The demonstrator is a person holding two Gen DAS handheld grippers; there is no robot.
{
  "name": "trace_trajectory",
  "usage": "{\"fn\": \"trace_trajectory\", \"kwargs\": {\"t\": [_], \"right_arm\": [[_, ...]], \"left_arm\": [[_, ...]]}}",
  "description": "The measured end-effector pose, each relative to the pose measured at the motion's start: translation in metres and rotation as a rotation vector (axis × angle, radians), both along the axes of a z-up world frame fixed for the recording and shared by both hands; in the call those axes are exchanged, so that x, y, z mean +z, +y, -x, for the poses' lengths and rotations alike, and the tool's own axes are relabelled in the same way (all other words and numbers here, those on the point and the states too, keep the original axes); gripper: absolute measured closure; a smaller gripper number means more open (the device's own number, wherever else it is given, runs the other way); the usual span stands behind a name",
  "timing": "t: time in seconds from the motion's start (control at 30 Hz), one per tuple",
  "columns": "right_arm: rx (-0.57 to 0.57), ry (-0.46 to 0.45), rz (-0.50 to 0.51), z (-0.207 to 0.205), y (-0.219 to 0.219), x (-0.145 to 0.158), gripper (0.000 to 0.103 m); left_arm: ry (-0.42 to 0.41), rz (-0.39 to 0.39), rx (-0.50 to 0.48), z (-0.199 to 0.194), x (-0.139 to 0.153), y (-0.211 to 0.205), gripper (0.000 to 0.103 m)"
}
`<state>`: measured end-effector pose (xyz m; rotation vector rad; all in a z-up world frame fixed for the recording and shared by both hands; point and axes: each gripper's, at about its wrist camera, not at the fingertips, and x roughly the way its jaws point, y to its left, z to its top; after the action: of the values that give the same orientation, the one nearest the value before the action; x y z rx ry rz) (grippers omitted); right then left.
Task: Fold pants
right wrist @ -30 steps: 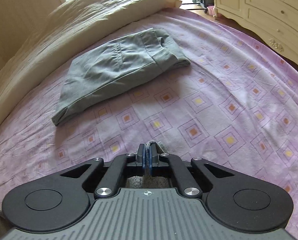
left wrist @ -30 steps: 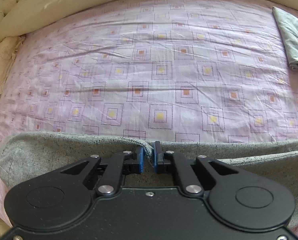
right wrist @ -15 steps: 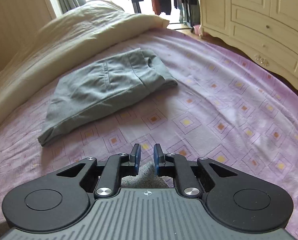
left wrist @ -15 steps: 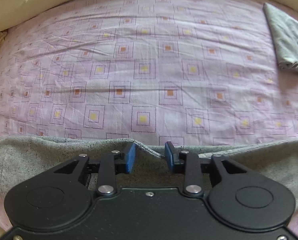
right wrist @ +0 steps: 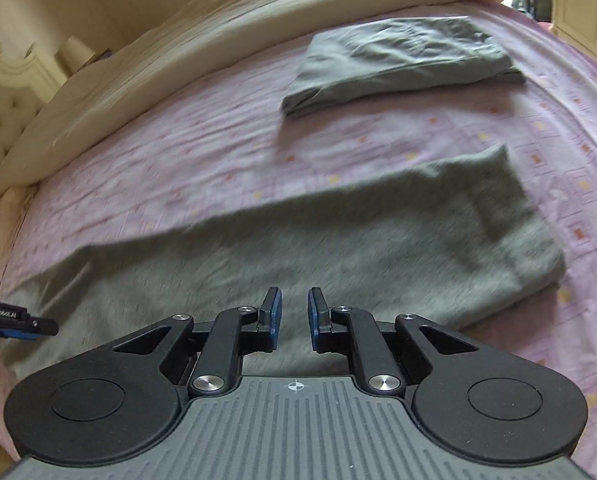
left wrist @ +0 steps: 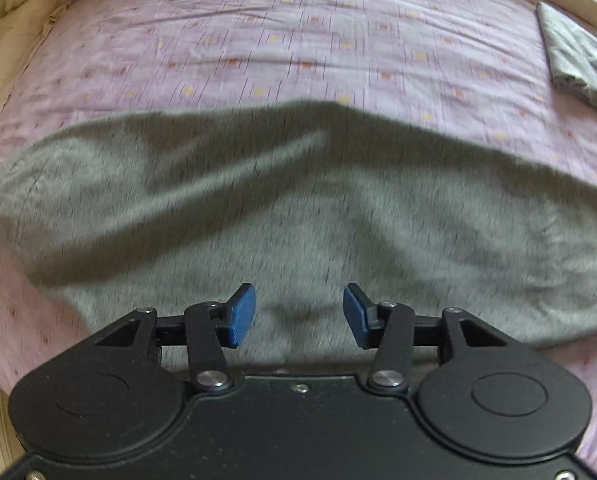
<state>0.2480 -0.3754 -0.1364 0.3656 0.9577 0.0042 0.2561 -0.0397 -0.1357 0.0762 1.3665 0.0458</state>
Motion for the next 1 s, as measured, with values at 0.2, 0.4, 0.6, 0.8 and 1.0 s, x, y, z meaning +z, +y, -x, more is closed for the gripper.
{"fn": "trace_trajectory", "kwargs": {"t": [0.2, 0.4, 0.6, 0.8, 1.0], "right_arm": [[0.239, 0.040, -0.036, 0.005, 0.071, -0.006, 0.089], [0.526, 0.013, 0.039, -0.009, 0.148, -0.001, 0.085], [0.742, -0.016, 0.158, -0.016, 0.215, -0.007, 0.079], [0.923, -0.033, 0.314, -0.011, 0.260, -0.024, 0.078], [0.981, -0.082, 0.477, -0.009, 0.275, -0.041, 0.078]], "left_arm": [[0.053, -0.076, -0.030, 0.047, -0.021, 0.013, 0.048], [0.090, -0.104, 0.163, 0.045, -0.036, 0.068, 0.048], [0.132, -0.124, 0.337, 0.027, -0.048, 0.127, 0.047], [0.158, -0.088, 0.381, 0.027, -0.051, 0.158, 0.039], [0.157, -0.075, 0.391, 0.034, -0.051, 0.162, 0.039]]}}
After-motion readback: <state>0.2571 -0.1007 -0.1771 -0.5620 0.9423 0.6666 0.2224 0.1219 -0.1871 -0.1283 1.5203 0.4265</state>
